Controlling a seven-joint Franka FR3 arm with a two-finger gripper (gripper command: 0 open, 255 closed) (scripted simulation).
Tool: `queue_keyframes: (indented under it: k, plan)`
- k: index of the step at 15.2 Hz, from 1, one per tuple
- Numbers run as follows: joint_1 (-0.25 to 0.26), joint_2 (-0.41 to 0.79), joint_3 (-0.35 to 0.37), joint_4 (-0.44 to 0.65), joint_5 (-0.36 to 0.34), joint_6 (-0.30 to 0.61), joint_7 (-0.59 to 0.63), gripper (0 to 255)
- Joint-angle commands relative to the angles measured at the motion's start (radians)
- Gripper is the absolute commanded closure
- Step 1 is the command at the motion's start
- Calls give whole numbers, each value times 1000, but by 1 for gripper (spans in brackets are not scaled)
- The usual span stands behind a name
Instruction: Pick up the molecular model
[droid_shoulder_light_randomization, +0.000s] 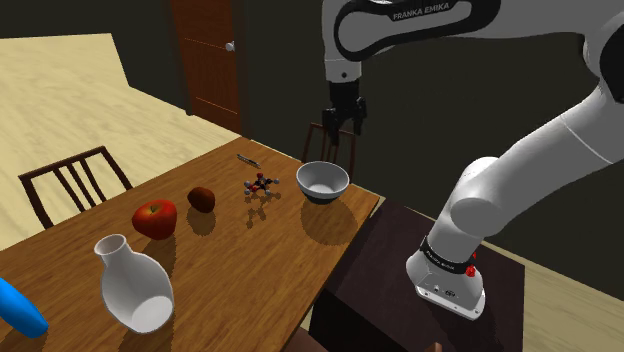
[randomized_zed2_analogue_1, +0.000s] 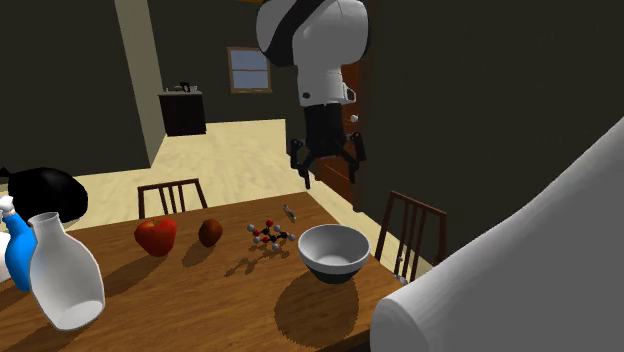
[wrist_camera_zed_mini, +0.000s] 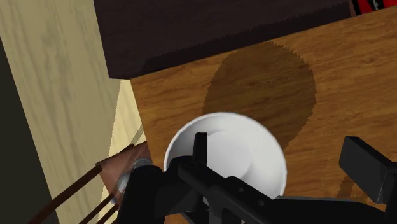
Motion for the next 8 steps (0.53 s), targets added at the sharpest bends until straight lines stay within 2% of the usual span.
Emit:
queue_keyframes:
  k: [1,8]
  plan:
    - [0,83,8,35,14,40,23,0]
    - [5,372,26,213,51,121,94,0]
